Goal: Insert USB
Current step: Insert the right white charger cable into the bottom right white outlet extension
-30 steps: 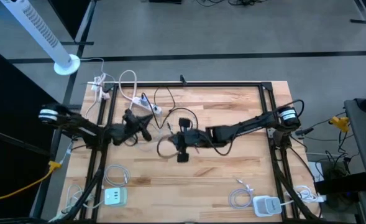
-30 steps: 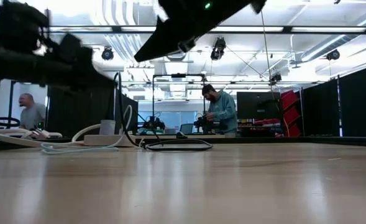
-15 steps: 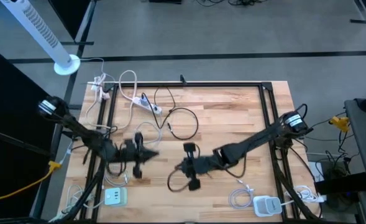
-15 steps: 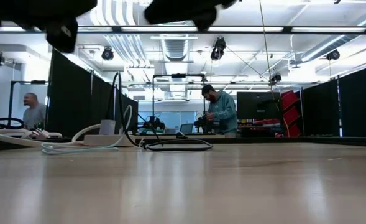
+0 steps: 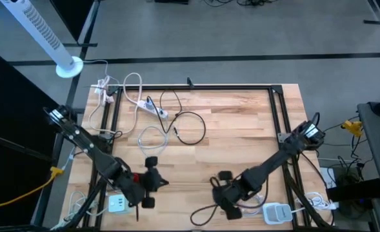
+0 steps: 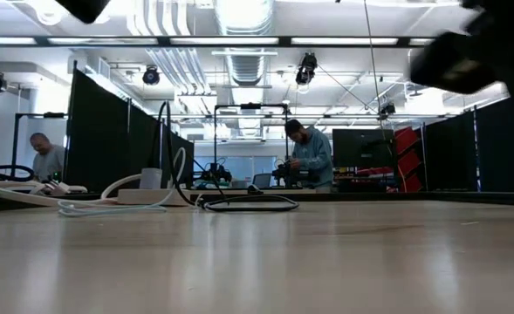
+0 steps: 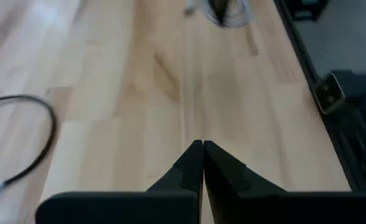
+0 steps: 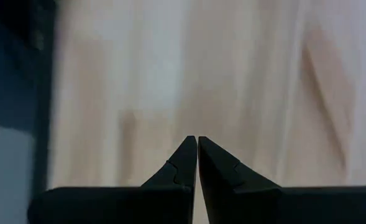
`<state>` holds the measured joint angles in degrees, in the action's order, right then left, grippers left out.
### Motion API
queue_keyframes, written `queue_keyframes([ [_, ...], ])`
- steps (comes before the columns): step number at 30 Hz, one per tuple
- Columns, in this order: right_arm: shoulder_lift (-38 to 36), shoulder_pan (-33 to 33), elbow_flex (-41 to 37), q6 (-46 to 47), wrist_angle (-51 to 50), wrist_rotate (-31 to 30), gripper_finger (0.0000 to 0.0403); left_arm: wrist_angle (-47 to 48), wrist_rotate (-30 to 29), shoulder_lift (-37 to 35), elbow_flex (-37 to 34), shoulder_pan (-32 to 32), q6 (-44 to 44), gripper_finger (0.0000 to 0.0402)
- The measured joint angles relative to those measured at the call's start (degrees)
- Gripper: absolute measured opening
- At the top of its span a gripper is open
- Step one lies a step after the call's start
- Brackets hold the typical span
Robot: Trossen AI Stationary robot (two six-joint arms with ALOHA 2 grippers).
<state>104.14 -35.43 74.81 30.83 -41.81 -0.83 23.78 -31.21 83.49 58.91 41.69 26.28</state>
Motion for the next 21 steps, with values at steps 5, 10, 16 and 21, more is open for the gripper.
queue_keyframes([
  [5, 0.0, -2.6, 0.0, 8.6, -9.3, 2.9, 0.0005, -0.3, 0.5, 4.3, 2.6, 0.0, -4.2, 0.0002],
  [10, 0.0, -4.1, 0.0, 14.5, -13.3, 5.8, 0.0061, -4.7, -1.8, 5.4, 1.1, -0.2, -8.4, 0.0023],
  [16, 0.0, -4.4, -1.8, 23.5, -27.1, 4.9, 0.0141, -30.6, -5.6, 5.1, -6.6, -0.7, -23.7, 0.0064],
  [21, 0.1, -4.4, -4.8, 28.8, -21.0, 6.0, 0.0176, -48.9, -4.8, 4.9, -14.6, -1.5, -31.4, 0.0096],
])
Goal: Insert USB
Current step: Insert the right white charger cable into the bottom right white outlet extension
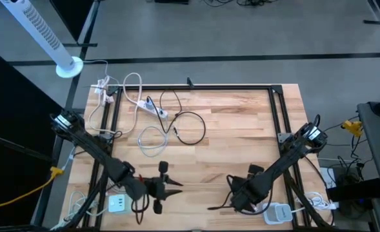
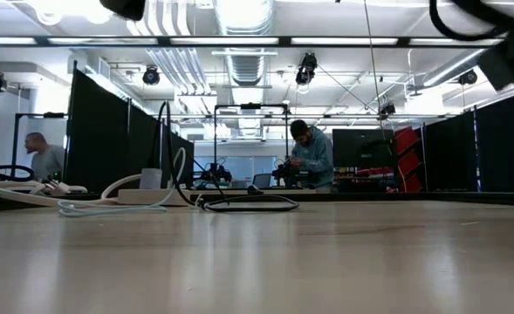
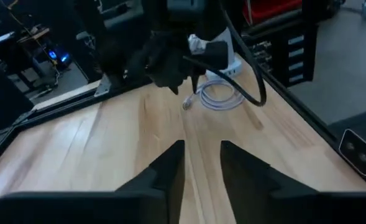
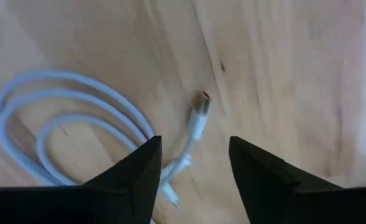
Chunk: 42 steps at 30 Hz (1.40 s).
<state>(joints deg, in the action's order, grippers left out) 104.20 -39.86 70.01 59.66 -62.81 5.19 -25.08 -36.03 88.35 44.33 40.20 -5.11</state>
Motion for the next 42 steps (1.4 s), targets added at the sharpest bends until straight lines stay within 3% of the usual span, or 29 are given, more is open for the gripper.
queue_keyframes([
  [6, 0.0, 0.0, -4.2, 3.5, 1.9, 1.5, 0.0175, -14.6, 0.2, -0.2, -8.7, -0.2, 0.2, 0.0117],
  [9, 0.0, 0.3, -6.7, 3.5, 8.0, 1.3, 0.0167, -20.8, 0.6, -0.3, -11.6, -0.2, 0.2, 0.0121],
  [14, -0.4, 0.5, -10.8, 3.6, 15.3, 1.9, 0.0151, -24.5, 0.6, -0.3, -13.4, -0.3, 0.5, 0.0115],
  [17, -0.4, 0.5, -12.0, 3.3, 16.3, 2.5, 0.0120, -24.6, 0.7, -0.3, -13.4, -0.3, 0.9, 0.0109],
  [19, -0.4, 0.1, -11.7, 1.9, 16.7, 1.8, 0.0079, -25.0, 0.7, -0.3, -13.3, -0.3, 0.9, 0.0106],
  [22, -0.1, -0.3, -8.6, -2.6, 15.1, -1.6, 0.0016, -26.5, 0.8, -0.3, -13.3, -0.3, 0.5, 0.0104],
  [26, 0.2, 0.1, -3.9, -4.8, 12.9, -8.7, 0.0016, -31.5, 5.2, -0.4, -13.3, -0.3, -3.2, 0.0105],
  [29, -0.4, -1.0, 0.7, -6.1, 5.9, -14.5, 0.0016, -35.9, 12.3, -0.4, -13.4, -0.3, -5.9, 0.0103],
  [35, -5.1, -1.9, 2.4, -10.2, 8.8, -27.8, 0.0016, -37.2, 13.0, -0.4, -15.4, -1.6, -6.0, 0.0102],
  [42, -11.8, 2.9, -1.3, -21.0, 17.9, -29.5, 0.0016, -44.1, 13.1, -0.4, -21.4, -7.5, -4.4, 0.0086],
])
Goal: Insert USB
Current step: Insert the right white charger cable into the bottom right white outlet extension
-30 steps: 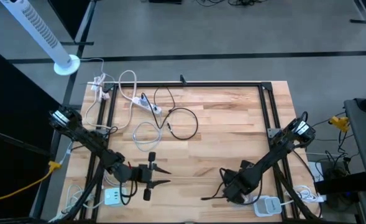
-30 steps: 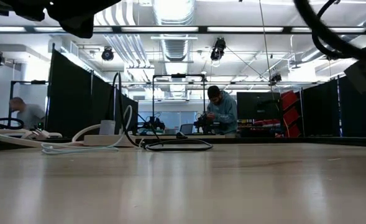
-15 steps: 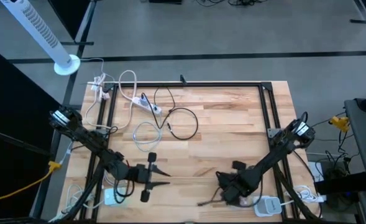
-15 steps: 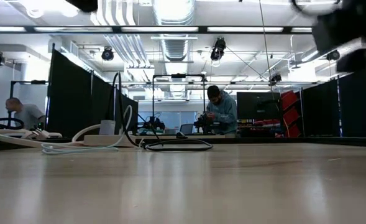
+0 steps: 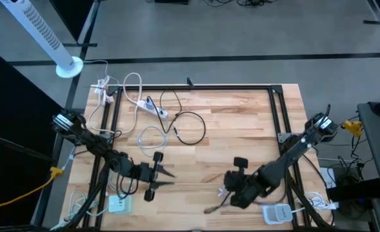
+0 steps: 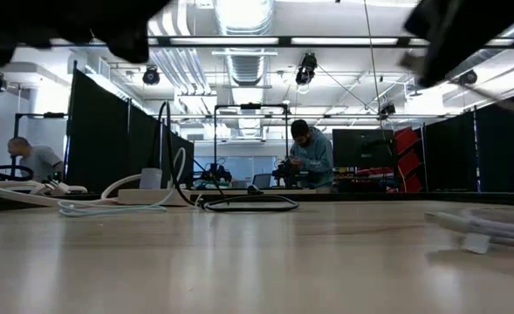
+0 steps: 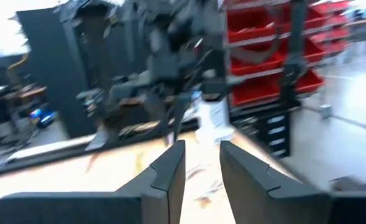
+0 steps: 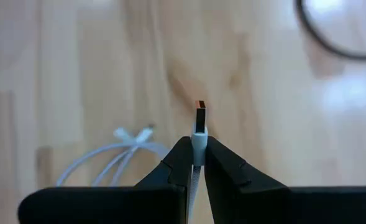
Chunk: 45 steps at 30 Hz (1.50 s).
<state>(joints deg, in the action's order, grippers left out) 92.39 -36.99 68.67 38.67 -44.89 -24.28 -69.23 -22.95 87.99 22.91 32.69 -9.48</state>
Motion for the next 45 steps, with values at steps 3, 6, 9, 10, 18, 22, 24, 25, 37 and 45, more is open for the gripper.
queue_keyframes([
  [3, -1.6, 4.7, -2.7, -6.8, 6.1, 0.6, 0.0016, 0.4, 0.0, 0.0, -1.3, -3.1, 2.1, 0.0078],
  [6, -2.0, 10.6, -5.1, -13.6, 15.2, 5.4, 0.0016, 1.5, -0.3, 0.1, -2.2, -5.8, 2.9, 0.0070],
  [9, -1.7, 15.8, -6.3, -15.2, 22.8, 7.5, 0.0016, 1.3, -7.2, 0.1, -2.5, -7.4, 2.7, 0.0065],
  [10, -1.7, 17.1, -6.3, -14.8, 24.5, 7.6, 0.0016, 1.4, -10.8, 0.1, -2.7, -7.6, 2.0, 0.0064],
  [18, -1.8, 21.7, -6.2, -1.4, 30.8, -3.6, 0.0016, 2.9, -21.8, 0.1, -3.7, -13.1, -3.5, 0.0064],
  [22, -1.6, 22.8, -6.4, 1.8, 34.4, -11.6, 0.0016, 3.3, -19.9, 0.1, -3.9, -18.6, -4.3, 0.0064],
  [24, -1.6, 23.4, -6.5, 1.0, 35.8, -15.6, 0.0016, 3.3, -13.9, 0.1, -4.0, -21.0, -5.6, 0.0064],
  [25, -1.6, 23.6, -6.5, 0.6, 36.4, -17.5, 0.0016, 3.1, -10.4, 0.1, -4.0, -21.8, -6.1, 0.0064],
  [37, -1.3, 26.4, -11.2, -5.8, 49.7, -12.3, 0.0016, 1.7, -6.4, 0.1, -4.0, -23.1, -8.8, 0.0064],
  [45, -1.2, 30.3, -17.6, -11.9, 64.3, -8.5, 0.0016, -3.5, -6.5, 5.5, -3.9, -23.4, -9.4, 0.0055],
])
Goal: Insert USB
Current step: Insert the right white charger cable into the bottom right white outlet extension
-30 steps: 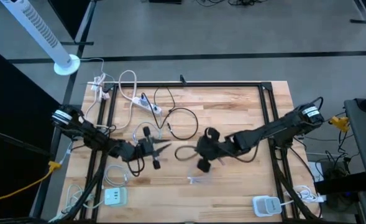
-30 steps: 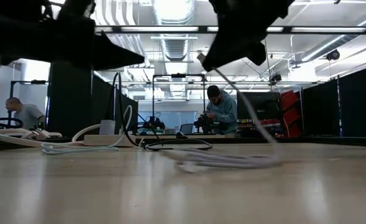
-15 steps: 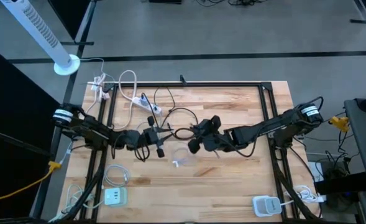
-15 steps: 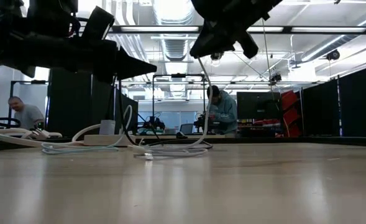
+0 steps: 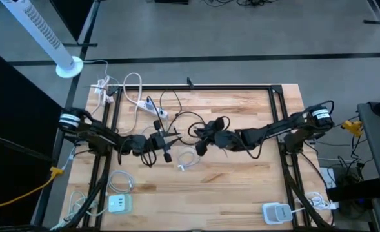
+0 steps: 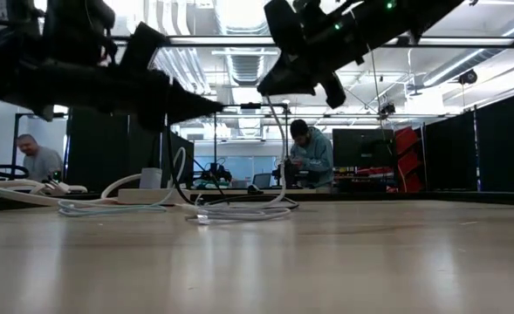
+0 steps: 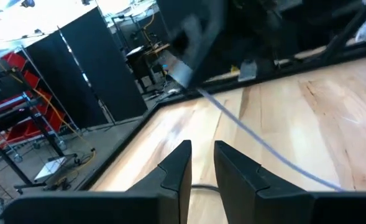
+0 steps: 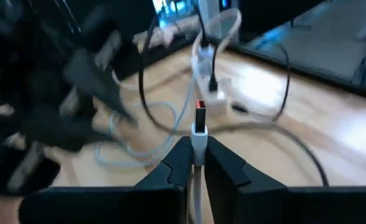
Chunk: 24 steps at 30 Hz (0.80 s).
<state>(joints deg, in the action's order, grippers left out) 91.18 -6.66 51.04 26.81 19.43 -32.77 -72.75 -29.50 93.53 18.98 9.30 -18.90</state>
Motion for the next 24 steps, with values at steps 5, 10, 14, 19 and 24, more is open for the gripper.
queue_keyframes([
  [5, 0.6, 1.2, -1.2, -3.8, 6.3, 2.2, 0.0016, -1.8, -3.6, 8.3, 2.3, 0.0, 0.0, 0.0032],
  [10, 4.0, 1.8, -1.0, -3.1, 8.0, 2.3, 0.0016, -1.8, -4.5, 12.0, 6.5, 0.2, 0.1, 0.0025],
  [14, 5.2, 1.7, -0.7, -6.2, 13.2, 2.8, 0.0016, 1.6, -4.5, 11.9, 9.5, 0.2, 0.3, 0.0025],
  [19, 4.8, 1.7, -0.6, -11.5, 14.4, 2.8, 0.0016, 4.9, -8.2, 10.2, 10.3, 0.4, 8.2, 0.0025],
  [24, 4.6, 1.5, -0.6, -14.8, 15.4, 3.2, 0.0016, 4.3, -13.3, 8.8, 10.0, 0.3, 13.6, 0.0032],
])
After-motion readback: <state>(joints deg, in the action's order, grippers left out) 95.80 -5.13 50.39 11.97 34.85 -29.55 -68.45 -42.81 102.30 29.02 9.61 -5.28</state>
